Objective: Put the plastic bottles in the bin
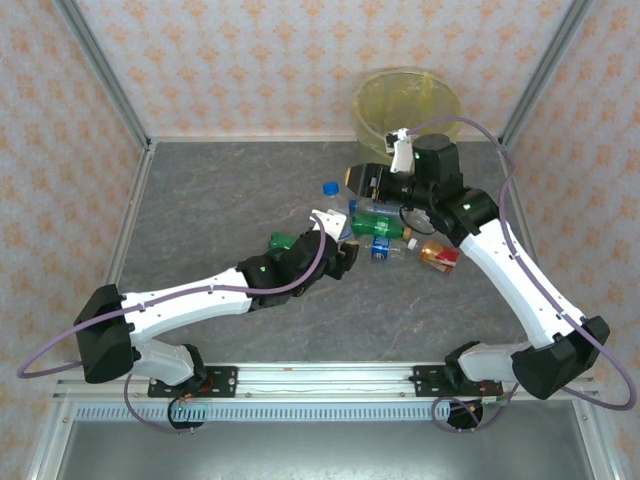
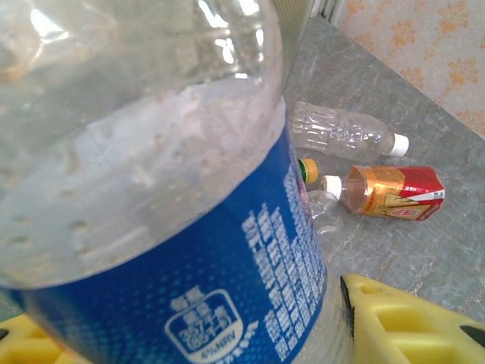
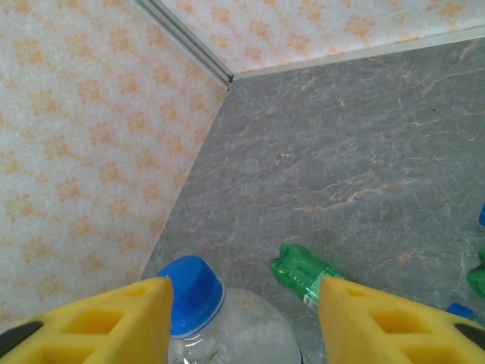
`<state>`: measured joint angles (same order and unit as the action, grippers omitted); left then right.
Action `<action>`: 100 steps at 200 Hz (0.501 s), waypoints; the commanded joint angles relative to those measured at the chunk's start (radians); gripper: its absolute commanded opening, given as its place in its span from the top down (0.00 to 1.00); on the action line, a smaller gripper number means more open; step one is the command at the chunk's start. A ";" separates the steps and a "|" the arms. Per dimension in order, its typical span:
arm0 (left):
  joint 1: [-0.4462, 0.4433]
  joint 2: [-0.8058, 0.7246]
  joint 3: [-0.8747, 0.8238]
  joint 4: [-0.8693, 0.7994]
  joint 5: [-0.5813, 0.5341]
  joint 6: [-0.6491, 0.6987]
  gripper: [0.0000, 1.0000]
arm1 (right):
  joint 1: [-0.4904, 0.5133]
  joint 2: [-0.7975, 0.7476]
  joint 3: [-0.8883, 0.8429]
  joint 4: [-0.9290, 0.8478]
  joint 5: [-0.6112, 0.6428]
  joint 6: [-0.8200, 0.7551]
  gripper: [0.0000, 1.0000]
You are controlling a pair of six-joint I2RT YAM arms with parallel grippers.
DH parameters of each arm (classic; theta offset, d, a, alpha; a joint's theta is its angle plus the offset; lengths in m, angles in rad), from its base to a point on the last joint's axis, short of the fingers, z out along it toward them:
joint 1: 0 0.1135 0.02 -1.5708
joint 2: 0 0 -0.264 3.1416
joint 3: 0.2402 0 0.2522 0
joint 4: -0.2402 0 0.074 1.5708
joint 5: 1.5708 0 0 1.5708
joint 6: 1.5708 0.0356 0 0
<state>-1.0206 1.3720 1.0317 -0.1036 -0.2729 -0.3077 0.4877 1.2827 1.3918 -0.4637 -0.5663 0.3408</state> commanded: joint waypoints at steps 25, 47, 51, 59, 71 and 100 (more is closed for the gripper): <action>-0.019 -0.003 0.042 -0.002 0.008 0.063 0.45 | 0.023 -0.005 0.012 0.010 -0.034 -0.029 0.44; -0.022 0.000 0.048 -0.011 0.001 0.074 0.46 | 0.033 0.010 0.013 0.004 -0.037 -0.042 0.44; -0.024 0.001 0.051 -0.015 0.000 0.078 0.46 | 0.037 0.015 0.016 0.000 -0.037 -0.045 0.44; -0.026 0.005 0.056 -0.024 0.000 0.085 0.46 | 0.046 0.025 0.022 -0.009 -0.036 -0.053 0.44; -0.028 0.010 0.066 -0.042 -0.002 0.098 0.46 | 0.066 0.038 0.032 -0.022 -0.027 -0.070 0.44; -0.031 0.021 0.084 -0.072 -0.002 0.125 0.46 | 0.098 0.062 0.052 -0.052 0.009 -0.102 0.44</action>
<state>-1.0412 1.3846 1.0653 -0.1474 -0.2665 -0.2348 0.5591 1.3262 1.4067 -0.4747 -0.5816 0.2878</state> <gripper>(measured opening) 0.561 0.559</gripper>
